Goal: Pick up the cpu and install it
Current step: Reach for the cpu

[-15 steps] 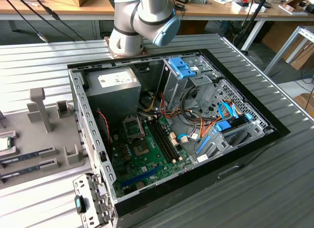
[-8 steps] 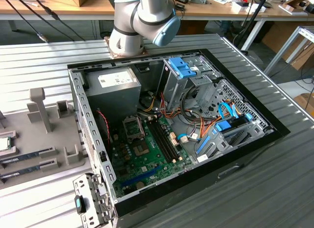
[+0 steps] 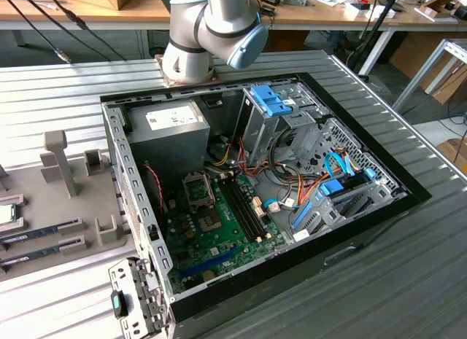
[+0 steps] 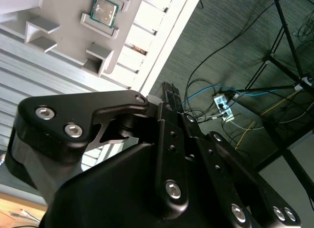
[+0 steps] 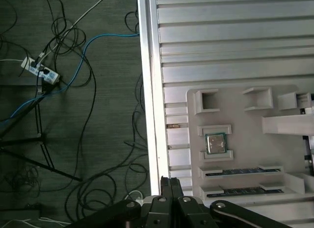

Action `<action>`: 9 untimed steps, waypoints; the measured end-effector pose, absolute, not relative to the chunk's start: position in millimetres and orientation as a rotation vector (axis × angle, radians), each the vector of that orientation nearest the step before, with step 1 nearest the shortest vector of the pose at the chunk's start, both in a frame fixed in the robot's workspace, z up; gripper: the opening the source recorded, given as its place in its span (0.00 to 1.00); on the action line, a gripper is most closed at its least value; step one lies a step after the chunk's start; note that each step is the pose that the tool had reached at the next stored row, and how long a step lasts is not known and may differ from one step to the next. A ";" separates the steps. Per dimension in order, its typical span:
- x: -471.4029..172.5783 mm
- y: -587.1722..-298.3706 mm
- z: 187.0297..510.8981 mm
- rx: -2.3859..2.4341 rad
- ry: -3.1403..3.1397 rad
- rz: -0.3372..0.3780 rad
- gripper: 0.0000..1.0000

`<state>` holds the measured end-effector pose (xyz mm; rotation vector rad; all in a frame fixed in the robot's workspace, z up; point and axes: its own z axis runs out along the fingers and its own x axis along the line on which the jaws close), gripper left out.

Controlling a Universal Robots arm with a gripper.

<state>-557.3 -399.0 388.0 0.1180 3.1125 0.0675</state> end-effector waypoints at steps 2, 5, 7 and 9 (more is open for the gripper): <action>-558.3 -398.9 387.9 0.118 3.112 0.068 0.11; -559.0 -399.0 387.8 0.118 3.113 0.067 0.11; -559.9 -398.9 387.7 0.118 3.112 0.068 0.11; -560.6 -398.9 387.7 0.118 3.113 0.067 0.11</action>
